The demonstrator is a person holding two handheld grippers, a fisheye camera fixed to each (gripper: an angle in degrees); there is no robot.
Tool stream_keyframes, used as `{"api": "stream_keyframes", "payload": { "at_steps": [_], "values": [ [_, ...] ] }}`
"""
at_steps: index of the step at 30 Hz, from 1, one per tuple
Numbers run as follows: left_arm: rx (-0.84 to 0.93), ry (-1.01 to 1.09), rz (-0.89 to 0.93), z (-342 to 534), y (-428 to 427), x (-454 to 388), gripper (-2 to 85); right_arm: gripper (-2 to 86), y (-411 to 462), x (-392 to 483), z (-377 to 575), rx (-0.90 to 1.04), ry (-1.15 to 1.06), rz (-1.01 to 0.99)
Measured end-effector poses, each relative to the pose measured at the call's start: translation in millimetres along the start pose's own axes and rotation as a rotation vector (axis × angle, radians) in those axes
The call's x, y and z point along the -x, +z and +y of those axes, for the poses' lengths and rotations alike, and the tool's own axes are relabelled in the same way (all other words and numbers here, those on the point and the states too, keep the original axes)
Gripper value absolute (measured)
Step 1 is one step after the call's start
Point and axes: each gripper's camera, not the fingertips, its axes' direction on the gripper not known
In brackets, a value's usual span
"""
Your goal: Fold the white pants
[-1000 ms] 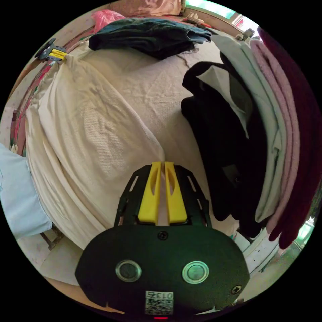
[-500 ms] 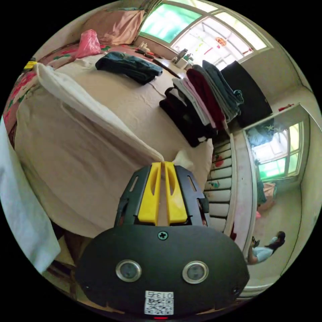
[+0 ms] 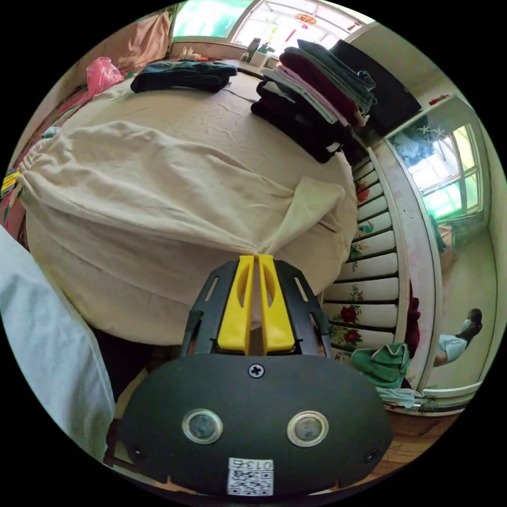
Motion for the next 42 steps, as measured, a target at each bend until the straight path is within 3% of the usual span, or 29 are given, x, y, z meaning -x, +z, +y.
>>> {"api": "stream_keyframes", "payload": {
  "at_steps": [7,11,14,18,22,25,28,31,36,42],
  "values": [
    [0.106,0.108,0.020,6,53,-39,1.1,4.4,45,13,48,0.131,-0.069,-0.045],
    [0.117,0.188,-0.022,9,47,-44,1.3,7.5,27,-26,70,0.082,0.038,-0.048],
    [0.126,0.151,-0.127,33,34,-41,0.5,7.8,9,-74,89,0.008,0.207,0.016],
    [0.033,-0.006,-0.292,38,9,-16,0.0,9.9,19,-127,81,-0.079,0.333,-0.039],
    [-0.145,-0.020,-0.120,-45,6,-6,-0.1,12.6,55,-141,49,-0.098,0.306,-0.096],
    [-0.250,0.065,0.109,-118,18,-33,-0.2,11.2,100,-147,38,0.030,0.246,-0.057],
    [-0.269,0.197,0.208,-176,33,-69,-0.2,5.3,130,-176,56,0.122,0.329,-0.060],
    [-0.233,0.286,0.290,-210,45,-86,-0.3,3.4,127,-214,86,0.075,0.411,-0.172],
    [-0.184,0.395,0.383,-221,50,-85,-0.3,3.1,105,-295,211,-0.339,0.760,-0.617],
    [-0.310,0.388,0.408,-264,40,-60,0.1,7.1,174,-323,350,-0.315,1.158,-0.780]
  ]
}}
